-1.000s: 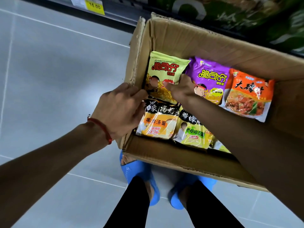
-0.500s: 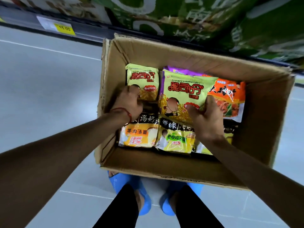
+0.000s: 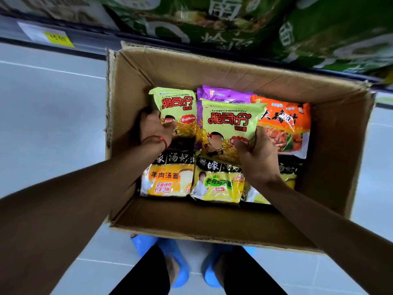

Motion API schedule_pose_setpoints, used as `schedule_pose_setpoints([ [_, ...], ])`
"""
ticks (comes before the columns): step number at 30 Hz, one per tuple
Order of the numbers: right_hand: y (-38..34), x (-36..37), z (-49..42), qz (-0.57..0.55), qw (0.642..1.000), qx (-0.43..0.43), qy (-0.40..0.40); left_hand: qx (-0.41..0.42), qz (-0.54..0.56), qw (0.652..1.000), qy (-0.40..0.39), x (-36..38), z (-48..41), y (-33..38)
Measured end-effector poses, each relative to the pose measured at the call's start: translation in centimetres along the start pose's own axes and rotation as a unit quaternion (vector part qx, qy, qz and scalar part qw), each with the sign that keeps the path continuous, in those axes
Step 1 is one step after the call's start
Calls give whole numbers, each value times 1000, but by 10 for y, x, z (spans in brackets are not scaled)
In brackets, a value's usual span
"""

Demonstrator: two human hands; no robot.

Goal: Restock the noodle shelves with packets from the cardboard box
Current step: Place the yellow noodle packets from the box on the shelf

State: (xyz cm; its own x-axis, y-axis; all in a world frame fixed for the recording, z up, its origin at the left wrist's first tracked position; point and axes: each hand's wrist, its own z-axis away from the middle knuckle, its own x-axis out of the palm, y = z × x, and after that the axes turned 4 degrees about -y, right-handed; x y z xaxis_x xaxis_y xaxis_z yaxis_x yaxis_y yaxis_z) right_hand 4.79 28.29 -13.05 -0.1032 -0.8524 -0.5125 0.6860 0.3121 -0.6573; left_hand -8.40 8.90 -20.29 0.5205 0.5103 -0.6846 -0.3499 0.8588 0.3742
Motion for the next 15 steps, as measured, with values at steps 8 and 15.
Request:
schedule_pose_setpoints([
  [8, -53, -46, 41, 25, 1000, -3, -7, 21, 71, 997, 8, -67, 92, 27],
  [15, -128, -123, 126, 37, 999, -29, 3, 37, 170, 983, -51, -145, 214, 50],
])
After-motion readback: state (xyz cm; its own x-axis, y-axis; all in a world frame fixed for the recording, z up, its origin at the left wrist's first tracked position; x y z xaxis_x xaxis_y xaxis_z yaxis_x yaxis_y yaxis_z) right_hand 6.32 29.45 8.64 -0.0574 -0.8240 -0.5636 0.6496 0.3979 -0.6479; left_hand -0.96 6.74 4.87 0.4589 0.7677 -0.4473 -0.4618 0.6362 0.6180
